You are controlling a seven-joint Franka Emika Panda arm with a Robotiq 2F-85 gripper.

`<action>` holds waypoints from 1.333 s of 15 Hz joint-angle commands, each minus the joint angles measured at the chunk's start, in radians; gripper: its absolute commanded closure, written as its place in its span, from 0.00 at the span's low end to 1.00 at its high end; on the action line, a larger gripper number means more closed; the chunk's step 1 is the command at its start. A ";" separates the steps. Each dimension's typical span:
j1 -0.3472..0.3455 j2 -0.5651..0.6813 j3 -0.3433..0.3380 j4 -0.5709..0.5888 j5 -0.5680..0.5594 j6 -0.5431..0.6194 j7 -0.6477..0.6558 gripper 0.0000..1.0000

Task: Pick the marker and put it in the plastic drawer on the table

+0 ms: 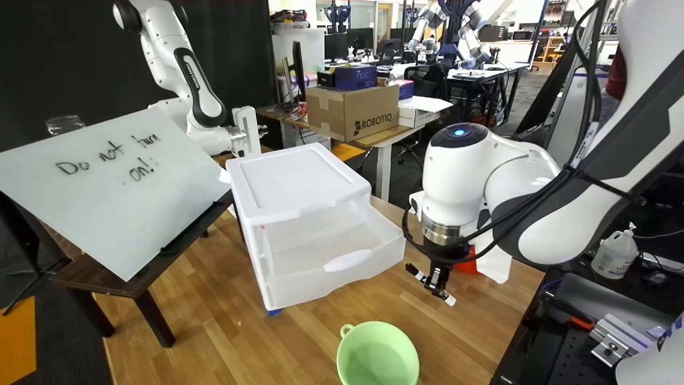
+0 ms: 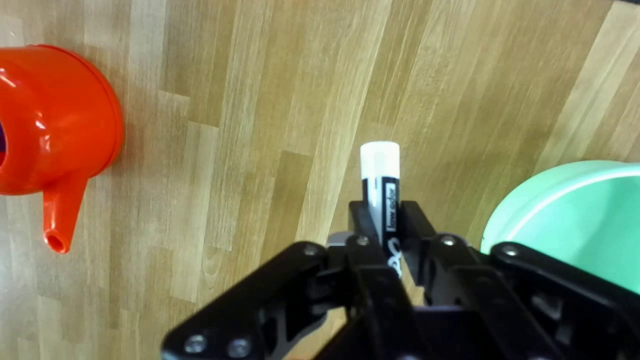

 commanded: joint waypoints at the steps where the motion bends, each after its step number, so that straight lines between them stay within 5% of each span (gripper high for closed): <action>1: -0.026 -0.059 0.013 -0.048 -0.140 0.037 0.174 0.95; 5: -0.018 -0.060 0.004 -0.022 -0.344 0.009 0.418 0.95; 12: -0.006 -0.038 -0.004 -0.003 -0.583 -0.033 0.614 0.95; 14: -0.002 -0.023 -0.010 -0.003 -0.599 -0.024 0.616 0.95; 15: -0.004 -0.028 -0.003 -0.004 -0.565 -0.018 0.597 0.81; 20: -0.004 -0.024 -0.004 -0.004 -0.570 -0.018 0.597 0.81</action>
